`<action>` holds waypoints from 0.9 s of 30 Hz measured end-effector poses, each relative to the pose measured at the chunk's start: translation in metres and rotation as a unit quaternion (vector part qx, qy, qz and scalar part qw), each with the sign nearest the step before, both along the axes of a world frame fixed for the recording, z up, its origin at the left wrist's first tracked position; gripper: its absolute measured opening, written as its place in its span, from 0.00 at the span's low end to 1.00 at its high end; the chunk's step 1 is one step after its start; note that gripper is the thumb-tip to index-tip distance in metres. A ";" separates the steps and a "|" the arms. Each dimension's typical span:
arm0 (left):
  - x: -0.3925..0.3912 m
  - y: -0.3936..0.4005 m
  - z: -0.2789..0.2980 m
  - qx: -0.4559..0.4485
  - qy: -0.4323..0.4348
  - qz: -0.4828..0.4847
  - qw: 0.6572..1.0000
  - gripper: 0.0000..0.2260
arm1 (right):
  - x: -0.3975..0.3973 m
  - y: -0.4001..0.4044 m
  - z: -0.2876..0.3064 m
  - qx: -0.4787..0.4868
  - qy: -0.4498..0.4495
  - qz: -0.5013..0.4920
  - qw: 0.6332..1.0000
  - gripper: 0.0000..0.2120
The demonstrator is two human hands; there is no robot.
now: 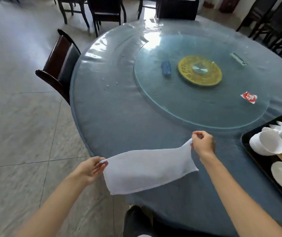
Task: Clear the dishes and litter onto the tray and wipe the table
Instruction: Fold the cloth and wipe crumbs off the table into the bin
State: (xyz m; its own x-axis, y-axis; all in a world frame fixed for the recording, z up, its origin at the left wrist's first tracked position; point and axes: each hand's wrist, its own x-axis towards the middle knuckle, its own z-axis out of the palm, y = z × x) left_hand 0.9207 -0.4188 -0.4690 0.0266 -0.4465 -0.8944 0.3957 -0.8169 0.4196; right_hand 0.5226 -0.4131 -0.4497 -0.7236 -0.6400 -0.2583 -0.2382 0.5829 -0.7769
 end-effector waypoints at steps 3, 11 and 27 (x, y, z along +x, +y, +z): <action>-0.001 -0.044 -0.022 -0.050 -0.026 0.089 0.994 0.06 | -0.001 -0.065 -0.035 0.005 -0.082 0.035 0.996 0.13; -0.075 -0.035 -0.052 -0.272 -0.396 -0.277 0.832 0.19 | 0.032 -0.058 -0.097 0.102 0.140 0.357 0.918 0.27; -0.134 -0.051 -0.133 -0.156 -0.647 -0.391 0.636 0.30 | 0.101 -0.076 -0.153 0.169 0.325 0.411 0.835 0.43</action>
State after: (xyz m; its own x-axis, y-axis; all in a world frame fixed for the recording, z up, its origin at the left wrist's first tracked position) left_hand 0.7865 -0.4702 -0.6021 0.3102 -0.9262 -0.2144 -0.9217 -0.3483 0.1710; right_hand 0.6232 -0.4891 -0.6031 -0.1325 -0.9596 -0.2482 -0.9728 0.1740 -0.1531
